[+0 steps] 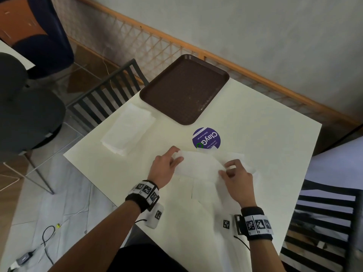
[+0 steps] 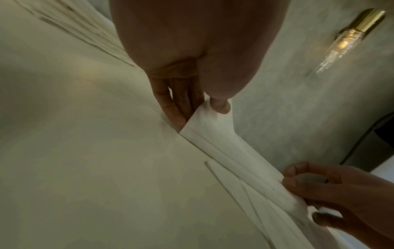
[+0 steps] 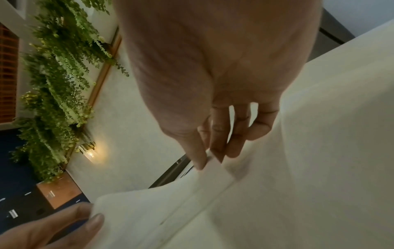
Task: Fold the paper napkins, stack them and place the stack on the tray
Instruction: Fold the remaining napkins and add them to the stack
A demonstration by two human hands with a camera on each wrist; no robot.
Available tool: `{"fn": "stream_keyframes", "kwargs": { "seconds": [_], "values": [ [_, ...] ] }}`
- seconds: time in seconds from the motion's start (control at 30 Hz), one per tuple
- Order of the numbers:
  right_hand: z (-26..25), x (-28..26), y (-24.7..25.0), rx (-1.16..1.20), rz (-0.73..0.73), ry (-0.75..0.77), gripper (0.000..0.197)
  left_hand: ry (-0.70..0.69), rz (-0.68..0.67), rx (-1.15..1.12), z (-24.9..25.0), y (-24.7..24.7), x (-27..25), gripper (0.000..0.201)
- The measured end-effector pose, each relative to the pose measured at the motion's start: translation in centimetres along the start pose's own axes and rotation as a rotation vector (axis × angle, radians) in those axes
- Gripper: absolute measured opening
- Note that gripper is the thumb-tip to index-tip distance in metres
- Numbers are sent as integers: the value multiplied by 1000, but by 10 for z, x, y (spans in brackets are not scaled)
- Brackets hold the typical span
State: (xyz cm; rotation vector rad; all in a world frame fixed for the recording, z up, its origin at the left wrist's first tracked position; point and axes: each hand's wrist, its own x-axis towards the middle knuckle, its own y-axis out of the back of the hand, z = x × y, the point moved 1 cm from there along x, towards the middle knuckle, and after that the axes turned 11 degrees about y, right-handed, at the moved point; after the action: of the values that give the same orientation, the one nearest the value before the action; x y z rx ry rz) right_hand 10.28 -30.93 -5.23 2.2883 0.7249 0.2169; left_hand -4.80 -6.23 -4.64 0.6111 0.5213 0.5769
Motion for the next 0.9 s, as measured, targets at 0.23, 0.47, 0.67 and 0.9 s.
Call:
{"fn": "stream_keyframes", "kwargs": {
  "seconds": [0.23,0.47,0.67,0.9],
  "values": [
    [-6,2,-11,-206,-54,-77,32,26,-217,79,3,12,-8,108],
    [-46,-9,-22,-438,-8,375,59,-106,-124,124,-4,17,-6,43],
    [-71,7,-40,-386,-121,465,39,-222,19,24,15,44,-4,21],
    [-107,44,-22,-43,-99,490,14,-156,124,-210,24,112,-4,15]
  ]
}}
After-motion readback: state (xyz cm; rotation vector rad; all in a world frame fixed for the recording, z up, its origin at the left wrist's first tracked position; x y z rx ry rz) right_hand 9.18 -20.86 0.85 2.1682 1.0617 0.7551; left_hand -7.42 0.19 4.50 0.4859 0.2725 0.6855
